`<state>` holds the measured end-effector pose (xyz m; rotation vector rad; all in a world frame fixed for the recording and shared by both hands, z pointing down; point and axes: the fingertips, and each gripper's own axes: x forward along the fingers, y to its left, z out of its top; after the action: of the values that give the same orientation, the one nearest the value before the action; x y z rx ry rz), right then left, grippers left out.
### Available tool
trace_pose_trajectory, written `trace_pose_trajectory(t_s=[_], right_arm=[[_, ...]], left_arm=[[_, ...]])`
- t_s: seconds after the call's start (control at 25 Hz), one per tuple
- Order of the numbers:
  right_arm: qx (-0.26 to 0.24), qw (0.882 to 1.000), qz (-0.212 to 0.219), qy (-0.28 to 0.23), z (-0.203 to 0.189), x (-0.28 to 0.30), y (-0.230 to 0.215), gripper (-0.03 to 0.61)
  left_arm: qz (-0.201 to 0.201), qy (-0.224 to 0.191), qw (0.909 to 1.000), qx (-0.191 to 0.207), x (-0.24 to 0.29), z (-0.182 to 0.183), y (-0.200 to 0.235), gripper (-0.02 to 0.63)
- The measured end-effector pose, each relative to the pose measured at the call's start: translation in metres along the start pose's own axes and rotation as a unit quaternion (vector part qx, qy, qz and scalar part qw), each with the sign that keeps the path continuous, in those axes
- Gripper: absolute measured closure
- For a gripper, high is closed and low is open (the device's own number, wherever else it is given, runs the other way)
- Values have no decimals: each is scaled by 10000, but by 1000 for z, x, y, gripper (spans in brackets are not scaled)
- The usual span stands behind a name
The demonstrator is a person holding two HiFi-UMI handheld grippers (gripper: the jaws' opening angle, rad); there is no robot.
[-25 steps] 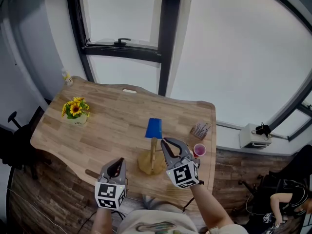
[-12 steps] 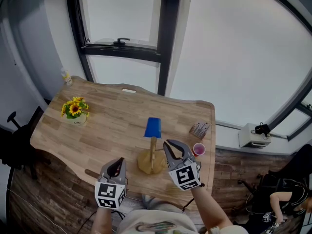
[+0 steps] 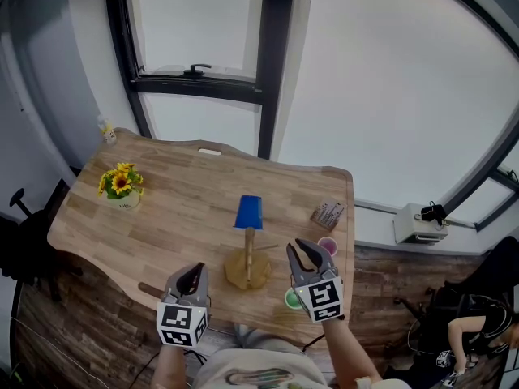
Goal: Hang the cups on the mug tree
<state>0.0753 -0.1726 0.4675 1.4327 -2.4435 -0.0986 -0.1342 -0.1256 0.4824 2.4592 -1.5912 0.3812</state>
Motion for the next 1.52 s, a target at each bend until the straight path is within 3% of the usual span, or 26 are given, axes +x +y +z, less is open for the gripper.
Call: trace_pose_trajectory(t_s=[0.36,0.8,1.28,1.52], right_arm=[[1029,9911,-744,411,-52,-27,-48,431],[2130,9619,-1421,961,-112,-54,-95,383],[3417,9124,-1734,1442,-172,-53,-119,382],[4165,8745,-1816,1700,-202,-44,-123,383]], left_arm=[[-65,56,9999,66,6,-1,-8,609],[-76,218,9997,80,17,-7,-4,609],[-80,348,9994,34,38,-12,4,609],[13,433,9990,-127,47,-21,14,609]])
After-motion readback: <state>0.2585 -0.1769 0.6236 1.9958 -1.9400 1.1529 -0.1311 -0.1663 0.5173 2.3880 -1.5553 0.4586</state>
